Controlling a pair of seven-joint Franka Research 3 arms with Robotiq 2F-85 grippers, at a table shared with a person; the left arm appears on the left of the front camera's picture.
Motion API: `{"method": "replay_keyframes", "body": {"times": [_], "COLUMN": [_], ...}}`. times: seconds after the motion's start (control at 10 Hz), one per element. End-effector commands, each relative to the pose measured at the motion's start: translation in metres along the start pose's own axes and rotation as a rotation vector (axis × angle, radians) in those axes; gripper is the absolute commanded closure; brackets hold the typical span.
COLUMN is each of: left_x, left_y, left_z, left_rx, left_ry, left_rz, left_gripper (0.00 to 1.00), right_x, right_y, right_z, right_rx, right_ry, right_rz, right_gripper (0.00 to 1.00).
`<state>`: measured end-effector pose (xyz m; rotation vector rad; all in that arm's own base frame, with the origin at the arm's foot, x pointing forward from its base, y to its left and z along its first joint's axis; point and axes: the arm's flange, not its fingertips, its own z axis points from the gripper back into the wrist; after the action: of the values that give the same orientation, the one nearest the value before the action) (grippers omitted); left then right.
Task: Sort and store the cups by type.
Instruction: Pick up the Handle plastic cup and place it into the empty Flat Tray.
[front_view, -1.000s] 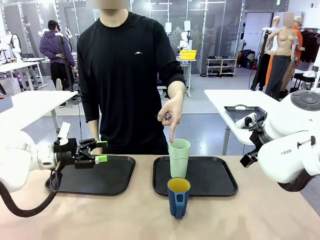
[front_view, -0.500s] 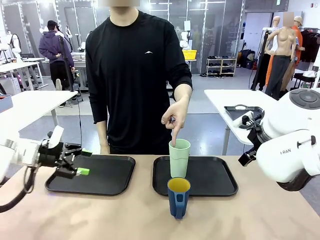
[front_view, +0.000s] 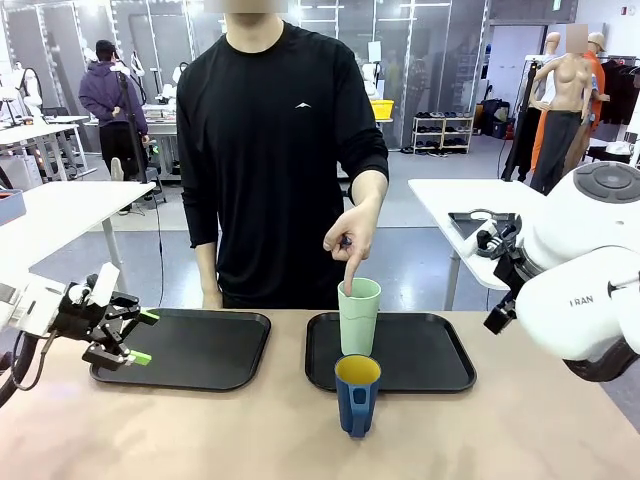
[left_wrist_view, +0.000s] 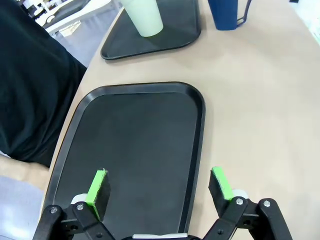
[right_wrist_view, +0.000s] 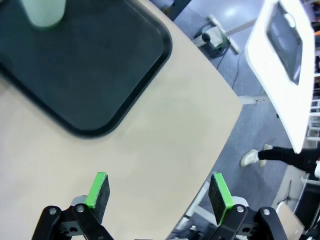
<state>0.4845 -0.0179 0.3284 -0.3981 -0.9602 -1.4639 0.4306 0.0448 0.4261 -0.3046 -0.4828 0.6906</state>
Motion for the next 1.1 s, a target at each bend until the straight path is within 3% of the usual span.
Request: {"method": "replay_keyframes", "body": {"times": [0.0,0.1,0.2,0.5,0.7,1.0], "left_x": [0.001,0.001,0.001,0.001,0.001,0.001], "left_y": [0.000,0.000,0.000,0.000,0.000,0.000], "left_z": [0.000,0.000,0.000,0.000,0.000,0.000], "left_rx": [-0.008,-0.008,-0.008,-0.008,-0.008,-0.008], "left_ry": [-0.023,-0.023,-0.023,-0.023,-0.023,-0.023], "left_rz": [-0.003,-0.003,-0.003,-0.003,-0.003,-0.003], "left_gripper": [0.00,0.00,0.00,0.00,0.00,0.00], "right_x": [-0.036,-0.040,-0.042,-0.042,-0.035,-0.027], "right_y": [-0.001,-0.005,-0.011,-0.020,-0.025,-0.022], "right_z": [0.017,0.018,0.017,0.018,0.019,0.013], "right_rx": [0.046,0.121,0.099,0.201,0.226,0.179], "right_ry": [0.036,0.014,-0.028,-0.087,-0.036,-0.071], "right_rz": [0.272,0.418,0.538,0.710,0.659,0.696], "right_gripper": [0.00,0.00,0.00,0.00,0.00,0.00]}}
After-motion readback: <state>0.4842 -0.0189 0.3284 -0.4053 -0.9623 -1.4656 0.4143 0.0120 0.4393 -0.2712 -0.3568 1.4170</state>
